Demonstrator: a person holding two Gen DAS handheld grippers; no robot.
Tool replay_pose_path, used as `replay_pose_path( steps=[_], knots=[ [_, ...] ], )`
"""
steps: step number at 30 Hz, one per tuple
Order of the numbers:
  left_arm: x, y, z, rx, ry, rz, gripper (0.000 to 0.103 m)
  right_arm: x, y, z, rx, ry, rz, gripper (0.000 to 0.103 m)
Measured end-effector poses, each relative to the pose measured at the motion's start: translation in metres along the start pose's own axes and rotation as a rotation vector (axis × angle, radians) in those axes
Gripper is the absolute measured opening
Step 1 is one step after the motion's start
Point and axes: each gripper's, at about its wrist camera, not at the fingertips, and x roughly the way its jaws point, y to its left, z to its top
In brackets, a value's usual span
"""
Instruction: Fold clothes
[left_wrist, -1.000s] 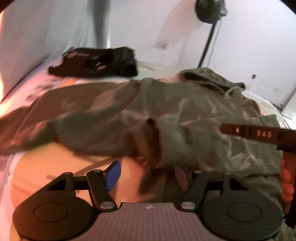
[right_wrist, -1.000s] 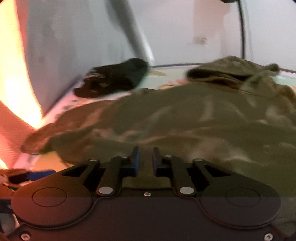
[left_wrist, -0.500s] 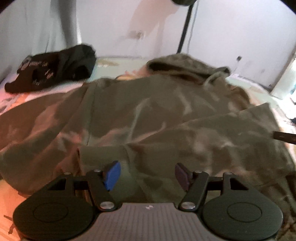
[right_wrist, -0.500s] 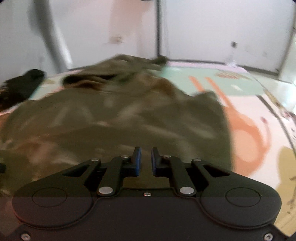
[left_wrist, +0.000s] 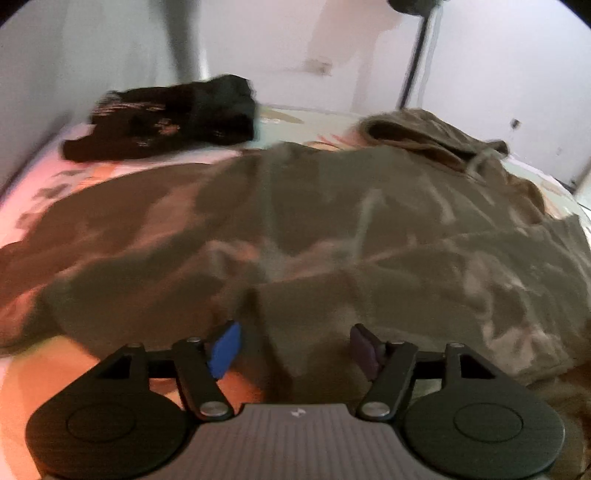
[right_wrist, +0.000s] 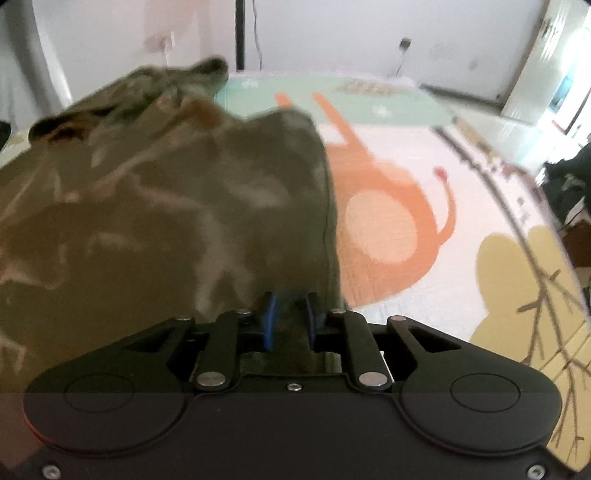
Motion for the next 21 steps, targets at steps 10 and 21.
replay_pose_path(
  steps=[10,21],
  knots=[
    [-0.021,0.079,-0.001,-0.159,-0.042,0.083,0.079,-0.046,0.082,0.022,-0.084,-0.098,0.193,0.024],
    [-0.036,0.19,-0.006,-0.331,-0.06,0.223,0.081,-0.077,0.209,-0.01,-0.218,-0.051,0.411,0.026]
  ],
)
